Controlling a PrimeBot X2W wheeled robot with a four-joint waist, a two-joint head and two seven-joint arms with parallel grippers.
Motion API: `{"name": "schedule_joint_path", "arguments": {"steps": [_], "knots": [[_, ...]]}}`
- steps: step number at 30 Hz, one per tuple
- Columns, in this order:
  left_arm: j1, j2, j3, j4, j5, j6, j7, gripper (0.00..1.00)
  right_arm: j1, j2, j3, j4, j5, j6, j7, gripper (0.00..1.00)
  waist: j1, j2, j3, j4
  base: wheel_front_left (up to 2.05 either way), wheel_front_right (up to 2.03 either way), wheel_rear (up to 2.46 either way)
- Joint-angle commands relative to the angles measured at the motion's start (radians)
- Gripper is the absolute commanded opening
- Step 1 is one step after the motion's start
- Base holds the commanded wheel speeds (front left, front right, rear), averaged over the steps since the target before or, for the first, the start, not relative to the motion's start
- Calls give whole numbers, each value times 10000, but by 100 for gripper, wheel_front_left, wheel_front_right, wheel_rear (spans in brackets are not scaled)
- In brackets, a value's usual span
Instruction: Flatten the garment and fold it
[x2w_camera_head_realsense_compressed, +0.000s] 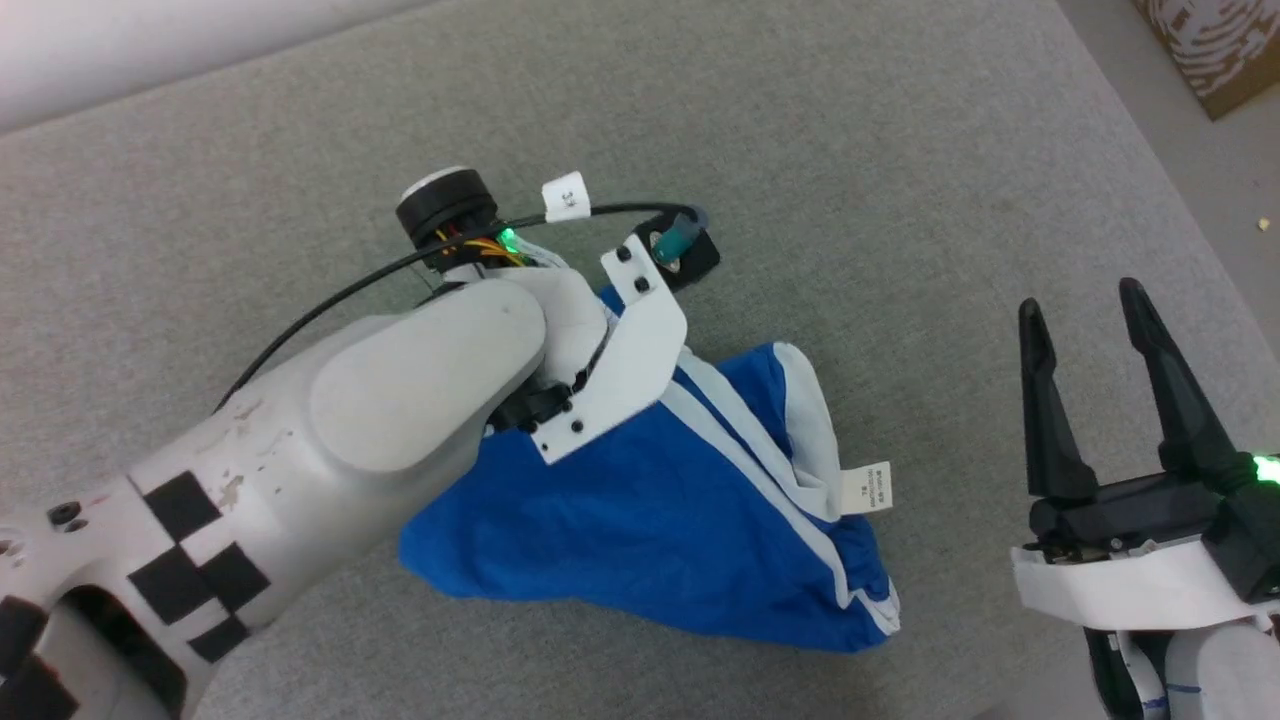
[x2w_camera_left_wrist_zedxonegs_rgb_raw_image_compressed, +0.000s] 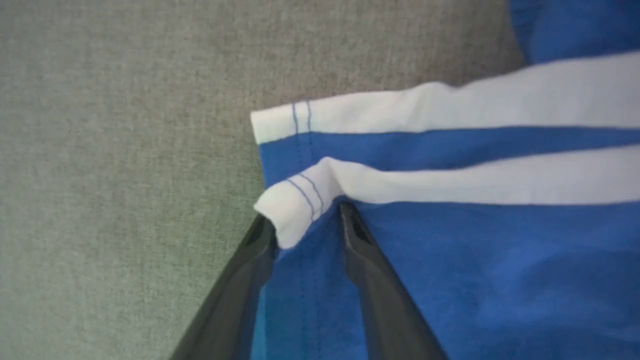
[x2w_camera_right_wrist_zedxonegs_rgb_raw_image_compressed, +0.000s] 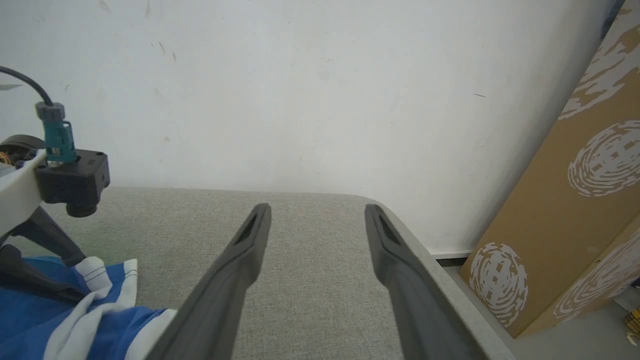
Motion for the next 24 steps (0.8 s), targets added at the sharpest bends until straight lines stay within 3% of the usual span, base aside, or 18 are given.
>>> {"name": "schedule_joint_path", "arguments": {"steps": [1,5,12,17,24], "knots": [[455,189,-235,-155,40,-67,-113,0,-42,46,-102,33,21,-21,-47,100,1,0,-48,52,0,0,0],[-112,648,-235,-1044,731,-67,-1845,0,56,46,-295,-44,-137,-21,-47,100,1,0,-503,520,0,0,0],[-780,1408,430,-756,687,118,-5712,0,471,46,-449,-198,-530,-21,-47,100,1,0,-1524,1464,0,0,0],[341,2402,1034,-1186,706,1328,-7333,0,919,47,-546,-228,-723,-21,-47,100,1,0,-2176,2039,0,0,0],[4152,4001,1181,-2448,-478,3408,-8415,0,1485,47,-571,-179,-849,-21,-47,100,1,0,-2782,2660,0,0,0]]}}
